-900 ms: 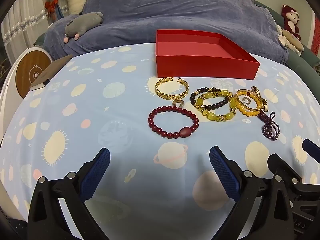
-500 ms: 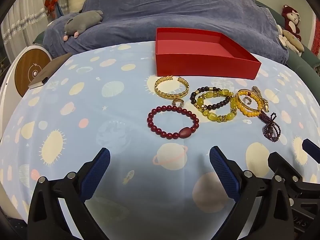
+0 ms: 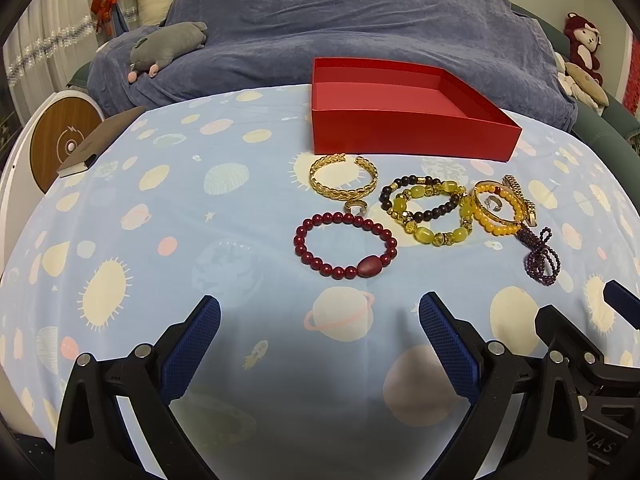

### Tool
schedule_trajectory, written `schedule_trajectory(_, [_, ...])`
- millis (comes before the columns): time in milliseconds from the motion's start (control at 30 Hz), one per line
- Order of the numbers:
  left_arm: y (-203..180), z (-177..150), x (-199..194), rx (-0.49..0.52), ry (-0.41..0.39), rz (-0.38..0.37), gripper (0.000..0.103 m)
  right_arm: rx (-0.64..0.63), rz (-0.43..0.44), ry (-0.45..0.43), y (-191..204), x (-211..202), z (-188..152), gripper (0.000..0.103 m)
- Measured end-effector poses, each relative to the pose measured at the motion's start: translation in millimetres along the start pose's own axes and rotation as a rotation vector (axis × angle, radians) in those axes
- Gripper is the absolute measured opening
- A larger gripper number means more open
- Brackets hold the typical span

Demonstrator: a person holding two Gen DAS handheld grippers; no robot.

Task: Organize jewelry

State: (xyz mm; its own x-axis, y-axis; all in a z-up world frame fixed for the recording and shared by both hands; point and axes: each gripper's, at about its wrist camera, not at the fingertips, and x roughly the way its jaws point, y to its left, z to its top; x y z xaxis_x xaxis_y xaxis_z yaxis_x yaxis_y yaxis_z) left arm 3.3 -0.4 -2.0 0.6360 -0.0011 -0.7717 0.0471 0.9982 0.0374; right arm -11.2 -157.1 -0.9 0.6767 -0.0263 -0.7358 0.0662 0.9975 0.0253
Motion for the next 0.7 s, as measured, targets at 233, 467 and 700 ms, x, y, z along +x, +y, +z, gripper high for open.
schedule_trajectory(233, [-0.5, -0.2, -0.1, 0.000, 0.001, -0.001, 0.095, 0.001, -0.001, -0.002, -0.3, -1.7, -0.8, 0.096])
schedule_trajectory(467, [-0.5, -1.7, 0.5, 0.000, 0.000, 0.002, 0.095, 0.000, -0.002, -0.003, 0.0, -1.2, -0.5, 0.096])
schedule_trajectory(700, [-0.3, -1.8, 0.7, -0.002, 0.001, 0.000, 0.095, -0.003, -0.007, -0.007, -0.5, -1.8, -1.1, 0.096])
